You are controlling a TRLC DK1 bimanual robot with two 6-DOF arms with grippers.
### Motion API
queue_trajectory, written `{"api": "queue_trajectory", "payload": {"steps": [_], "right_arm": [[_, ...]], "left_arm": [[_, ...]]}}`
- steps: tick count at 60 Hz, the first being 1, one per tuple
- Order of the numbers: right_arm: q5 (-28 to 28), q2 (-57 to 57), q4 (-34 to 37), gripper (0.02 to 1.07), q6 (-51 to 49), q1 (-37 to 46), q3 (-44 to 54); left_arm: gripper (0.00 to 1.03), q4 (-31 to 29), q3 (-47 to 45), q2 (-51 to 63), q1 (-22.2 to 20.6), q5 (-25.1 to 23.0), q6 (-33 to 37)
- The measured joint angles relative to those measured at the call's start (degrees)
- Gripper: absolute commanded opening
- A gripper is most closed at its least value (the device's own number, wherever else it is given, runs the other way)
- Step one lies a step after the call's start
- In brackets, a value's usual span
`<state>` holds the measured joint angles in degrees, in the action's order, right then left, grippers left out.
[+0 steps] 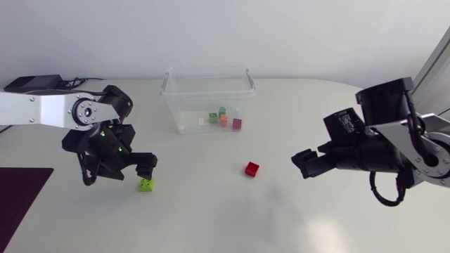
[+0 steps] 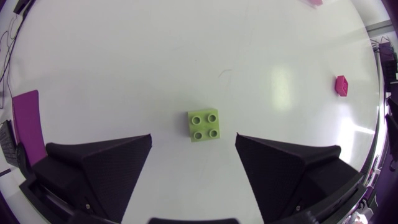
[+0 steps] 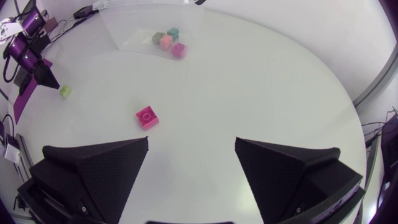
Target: Place the duplo bricks in the container
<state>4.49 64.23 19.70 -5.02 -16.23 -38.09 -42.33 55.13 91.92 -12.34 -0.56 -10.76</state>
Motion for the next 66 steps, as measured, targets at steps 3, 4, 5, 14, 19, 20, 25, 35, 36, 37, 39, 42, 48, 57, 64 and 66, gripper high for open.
{"api": "queue_trajectory", "payload": {"steps": [3,4,5,14,19,20,25,35,36,37,39,42,48,57,64,66], "right_arm": [[0.02,1.33,0.0,1.03,-0.39,-0.9,-0.5],[0.02,1.73,0.0,1.03,-0.59,-1.11,-0.63],[0.02,2.16,-0.02,1.03,-0.61,-1.33,-0.79],[0.0,6.12,-0.26,1.03,-1.11,-2.62,-1.22],[0.0,7.48,-0.61,1.03,-1.49,-3.23,-1.25],[0.0,7.61,-0.61,1.03,-1.51,-3.23,-1.25],[-0.09,8.28,-0.74,1.03,-1.9,-3.56,-1.27],[-0.31,9.88,-1.99,1.02,-2.89,-3.82,-1.88],[-0.33,10.1,-2.08,1.02,-3.08,-3.93,-1.95],[-0.31,10.25,-2.19,1.02,-3.19,-3.96,-2.01],[-0.35,10.88,-2.75,1.02,-3.39,-4.11,-2.12],[-0.46,11.89,-3.34,1.02,-4.09,-4.31,-2.45],[-0.17,14.32,-3.67,1.02,-5.73,-4.85,-3.61],[3.19,17.86,-5.07,1.02,-8.07,-5.66,-5.38],[5.46,22.34,-5.18,1.02,-9.88,-5.99,-8.0],[6.01,23.45,-5.18,1.02,-10.38,-6.05,-8.57]], "left_arm": [[0.91,0.37,0.11,0.92,-0.28,0.2,-0.2],[0.91,0.44,0.13,1.16,-0.33,0.31,-0.24],[0.91,0.63,0.13,1.46,-0.33,0.68,-0.31],[0.91,1.36,0.39,3.96,-0.61,1.25,-1.27],[0.9,1.53,0.74,5.33,-1.18,1.31,-1.33],[0.88,1.55,0.79,5.53,-1.29,1.33,-1.36],[0.86,1.9,1.11,6.58,-1.62,1.33,-1.73],[0.64,2.58,1.62,8.41,-2.19,1.53,-2.62],[0.61,2.58,1.62,8.55,-2.23,1.55,-2.75],[0.59,2.62,1.62,8.66,-2.23,1.55,-2.8],[0.55,2.8,1.62,8.92,-2.32,1.55,-2.91],[0.47,2.97,1.62,9.29,-2.36,1.64,-3.04],[0.42,3.06,1.62,10.1,-2.56,1.79,-3.21],[0.35,3.74,1.62,10.27,-3.91,2.01,-3.21],[0.32,4.96,1.6,10.12,-4.28,2.05,-3.21],[0.32,5.2,1.57,9.9,-4.28,2.14,-3.19]]}}
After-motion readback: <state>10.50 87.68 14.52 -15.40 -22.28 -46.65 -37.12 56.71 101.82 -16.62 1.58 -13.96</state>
